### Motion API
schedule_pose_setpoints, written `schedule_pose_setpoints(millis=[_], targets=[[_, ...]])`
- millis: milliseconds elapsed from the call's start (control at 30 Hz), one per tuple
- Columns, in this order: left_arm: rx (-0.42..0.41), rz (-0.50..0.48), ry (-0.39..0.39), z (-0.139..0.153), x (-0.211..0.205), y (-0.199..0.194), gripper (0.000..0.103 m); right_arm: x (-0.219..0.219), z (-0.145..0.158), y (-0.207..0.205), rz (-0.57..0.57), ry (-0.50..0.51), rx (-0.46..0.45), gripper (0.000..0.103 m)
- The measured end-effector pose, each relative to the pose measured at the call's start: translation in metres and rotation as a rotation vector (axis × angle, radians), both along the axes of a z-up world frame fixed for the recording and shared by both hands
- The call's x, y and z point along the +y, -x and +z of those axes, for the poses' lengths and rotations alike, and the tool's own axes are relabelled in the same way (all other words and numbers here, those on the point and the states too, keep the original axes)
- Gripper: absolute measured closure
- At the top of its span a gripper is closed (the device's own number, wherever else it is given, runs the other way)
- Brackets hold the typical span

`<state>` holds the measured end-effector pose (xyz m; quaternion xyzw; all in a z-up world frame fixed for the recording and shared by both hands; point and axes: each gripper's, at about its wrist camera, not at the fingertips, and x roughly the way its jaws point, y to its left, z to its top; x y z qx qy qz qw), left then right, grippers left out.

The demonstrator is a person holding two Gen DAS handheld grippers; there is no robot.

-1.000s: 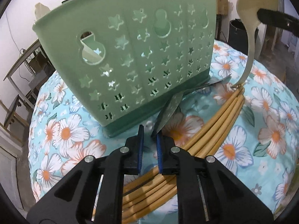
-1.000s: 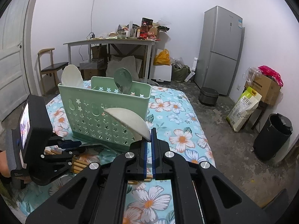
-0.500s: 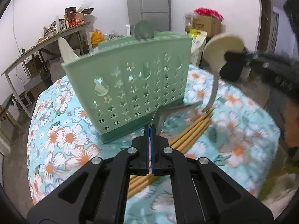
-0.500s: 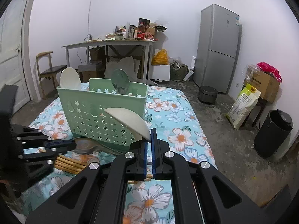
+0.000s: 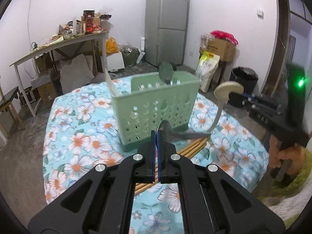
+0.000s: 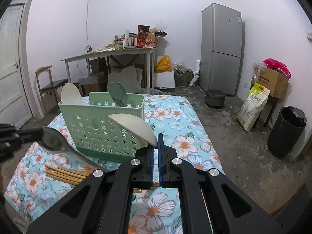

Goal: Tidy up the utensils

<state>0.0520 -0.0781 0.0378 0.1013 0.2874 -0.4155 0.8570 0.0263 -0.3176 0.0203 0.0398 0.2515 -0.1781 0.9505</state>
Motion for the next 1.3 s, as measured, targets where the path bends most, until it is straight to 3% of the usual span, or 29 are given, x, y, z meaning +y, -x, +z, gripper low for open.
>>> schedule_pose_setpoints(millis=[333,500,600,800,1033,1133,1233,1267,1300], targets=[[-0.089,0.075,0.135,0.067,0.036,-0.004,0.103,-0.004,0.007,0.008,0.005,-0.024,-0.039,0.099],[-0.179,0.137,0.162,0.099,0.051,-0.010,0.103,-0.005,0.012,0.012,0.008,-0.026,-0.064,0.099],[-0.244,0.185,0.134,0.110,0.054,-0.016,0.103,-0.006,0.014,0.012,0.012,-0.030,-0.070,0.099],[-0.335,0.255,-0.033,0.105,0.037,-0.034,0.103,-0.006,0.012,0.010,0.012,-0.040,-0.064,0.099],[-0.386,0.228,-0.162,0.083,0.005,-0.040,0.103,-0.006,0.010,0.007,0.012,-0.044,-0.050,0.099],[-0.352,0.192,-0.167,0.074,-0.004,-0.044,0.102,-0.007,0.009,0.006,0.013,-0.042,-0.045,0.099],[-0.299,0.169,-0.117,0.067,-0.005,-0.049,0.101,-0.007,0.009,0.006,0.012,-0.041,-0.045,0.099],[-0.264,0.158,-0.084,0.067,-0.003,-0.051,0.099,-0.007,0.009,0.006,0.011,-0.040,-0.046,0.099],[-0.231,0.156,-0.051,0.067,-0.001,-0.054,0.090,-0.007,0.009,0.006,0.011,-0.041,-0.047,0.099]])
